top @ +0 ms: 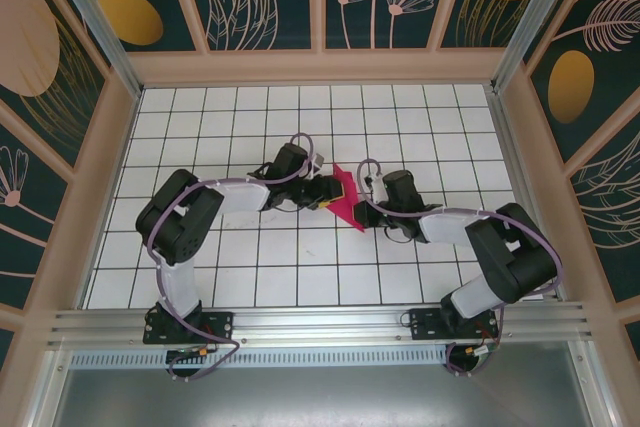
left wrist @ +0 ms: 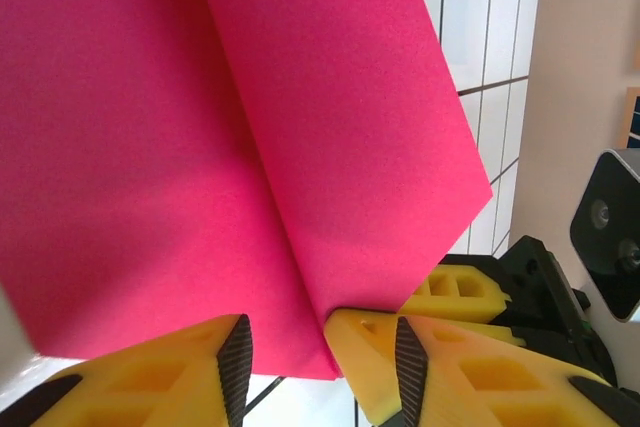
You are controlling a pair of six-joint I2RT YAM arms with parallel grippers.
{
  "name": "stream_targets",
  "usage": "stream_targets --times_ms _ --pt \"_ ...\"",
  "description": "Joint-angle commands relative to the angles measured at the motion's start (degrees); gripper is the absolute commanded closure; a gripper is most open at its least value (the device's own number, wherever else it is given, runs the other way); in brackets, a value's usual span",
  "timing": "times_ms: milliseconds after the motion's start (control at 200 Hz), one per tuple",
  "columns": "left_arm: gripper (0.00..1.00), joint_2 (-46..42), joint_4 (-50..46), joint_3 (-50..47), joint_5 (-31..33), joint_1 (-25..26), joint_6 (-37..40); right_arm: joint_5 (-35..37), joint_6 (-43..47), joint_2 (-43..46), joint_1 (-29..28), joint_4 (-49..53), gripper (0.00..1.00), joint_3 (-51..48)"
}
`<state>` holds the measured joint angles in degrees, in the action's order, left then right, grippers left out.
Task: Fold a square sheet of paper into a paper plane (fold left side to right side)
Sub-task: Fourth fold the wing at the center of the table.
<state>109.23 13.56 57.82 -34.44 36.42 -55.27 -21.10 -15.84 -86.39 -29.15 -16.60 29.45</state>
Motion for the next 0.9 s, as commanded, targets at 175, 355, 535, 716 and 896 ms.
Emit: stream_targets --times_ms 175,355,535,716,896 --pt "0.50 2.9 3.2 2.4 -1.6 0.3 -1.7 -5.2 -2.0 -2.8 1.5 -2.6 0.88 -0.1" --pt "0.48 4.1 3.4 3.7 -1.7 0.3 -2.0 -5.9 -2.0 -4.2 1.7 -2.5 0.88 0.4" --pt "0.48 5.9 2.6 5.0 -1.6 0.4 -1.9 -6.6 -2.4 -4.8 2.1 -2.6 0.88 0.5" --pt "0.50 7.5 2.0 6.0 -1.7 0.4 -1.9 -8.0 -2.9 -5.2 2.7 -3.3 0.88 0.5" --pt "0.50 8.8 0.9 7.2 -1.4 0.3 -1.5 -9.3 -3.1 -5.1 3.2 -3.8 0.88 0.5"
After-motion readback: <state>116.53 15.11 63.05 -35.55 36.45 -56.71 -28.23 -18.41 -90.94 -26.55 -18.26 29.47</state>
